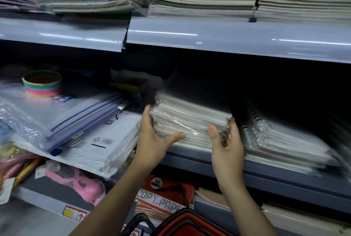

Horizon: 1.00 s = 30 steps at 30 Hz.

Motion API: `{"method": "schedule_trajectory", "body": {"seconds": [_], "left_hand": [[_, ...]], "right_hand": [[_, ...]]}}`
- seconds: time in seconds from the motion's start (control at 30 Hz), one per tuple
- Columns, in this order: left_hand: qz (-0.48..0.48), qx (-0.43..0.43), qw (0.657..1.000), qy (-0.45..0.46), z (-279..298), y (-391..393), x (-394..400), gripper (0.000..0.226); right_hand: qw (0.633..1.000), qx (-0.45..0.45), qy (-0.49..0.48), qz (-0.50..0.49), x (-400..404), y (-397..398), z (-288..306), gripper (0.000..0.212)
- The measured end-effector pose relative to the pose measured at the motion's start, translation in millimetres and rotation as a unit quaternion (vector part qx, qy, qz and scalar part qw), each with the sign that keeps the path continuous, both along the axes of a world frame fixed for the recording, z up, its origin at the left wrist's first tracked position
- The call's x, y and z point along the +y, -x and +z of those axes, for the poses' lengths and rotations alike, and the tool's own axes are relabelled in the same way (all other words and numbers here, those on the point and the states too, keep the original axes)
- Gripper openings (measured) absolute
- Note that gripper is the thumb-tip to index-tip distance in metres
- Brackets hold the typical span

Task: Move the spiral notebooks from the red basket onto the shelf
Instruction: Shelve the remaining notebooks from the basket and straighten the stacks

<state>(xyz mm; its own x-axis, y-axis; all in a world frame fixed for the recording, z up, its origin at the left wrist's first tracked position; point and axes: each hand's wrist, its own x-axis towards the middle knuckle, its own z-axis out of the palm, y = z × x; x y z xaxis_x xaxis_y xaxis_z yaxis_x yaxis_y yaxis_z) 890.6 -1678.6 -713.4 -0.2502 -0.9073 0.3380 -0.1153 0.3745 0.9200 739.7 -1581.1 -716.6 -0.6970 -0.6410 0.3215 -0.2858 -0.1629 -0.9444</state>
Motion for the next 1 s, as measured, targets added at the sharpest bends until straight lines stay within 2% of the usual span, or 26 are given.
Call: {"method": "schedule_trajectory", "body": {"seconds": [0.13,0.23,0.37,0.43,0.5,0.57,0.6,0.63,0.7,0.8,0.87,0.93,1.0], "left_hand": [[0.006,0.013,1.0,0.003,0,6,3,0.105],[0.014,0.014,1.0,0.004,-2,7,2,0.107],[0.023,0.02,0.999,0.02,2,6,6,0.112],[0.074,0.02,0.996,0.046,6,12,23,0.112],[0.174,0.03,0.981,0.079,6,19,51,0.104],[0.219,0.076,0.959,0.163,10,32,78,0.087],[0.208,0.091,0.952,0.203,12,42,90,0.077],[0.175,0.094,0.951,0.235,14,55,101,0.068],[0.067,0.072,0.966,0.238,19,83,123,0.057],[-0.08,0.03,0.99,0.108,18,117,146,0.071],[-0.088,0.014,0.995,0.042,14,134,148,0.084],[-0.091,0.007,0.996,0.01,12,146,144,0.082],[-0.089,0.0,0.996,-0.004,7,153,137,0.072]], "right_hand": [[1.0,-0.006,-0.004,-0.004,-1,5,-3,0.063],[1.0,-0.002,0.011,-0.019,-1,1,-2,0.059],[1.0,-0.015,-0.012,-0.007,0,-3,6,0.069],[0.999,-0.029,-0.038,0.026,15,-1,14,0.078],[0.996,-0.012,-0.077,0.052,47,-4,15,0.072],[0.992,0.115,-0.039,-0.025,83,1,11,0.037],[0.977,0.19,-0.001,-0.091,100,9,12,0.031],[0.958,0.239,0.032,-0.154,113,22,11,0.03],[0.94,0.243,0.06,-0.233,132,57,10,0.019],[0.961,0.141,-0.014,-0.239,148,100,5,0.058],[0.97,0.111,-0.073,-0.201,153,112,3,0.079],[0.981,0.093,-0.087,-0.146,152,119,2,0.087],[0.991,0.031,-0.078,-0.108,148,124,4,0.089]]}}
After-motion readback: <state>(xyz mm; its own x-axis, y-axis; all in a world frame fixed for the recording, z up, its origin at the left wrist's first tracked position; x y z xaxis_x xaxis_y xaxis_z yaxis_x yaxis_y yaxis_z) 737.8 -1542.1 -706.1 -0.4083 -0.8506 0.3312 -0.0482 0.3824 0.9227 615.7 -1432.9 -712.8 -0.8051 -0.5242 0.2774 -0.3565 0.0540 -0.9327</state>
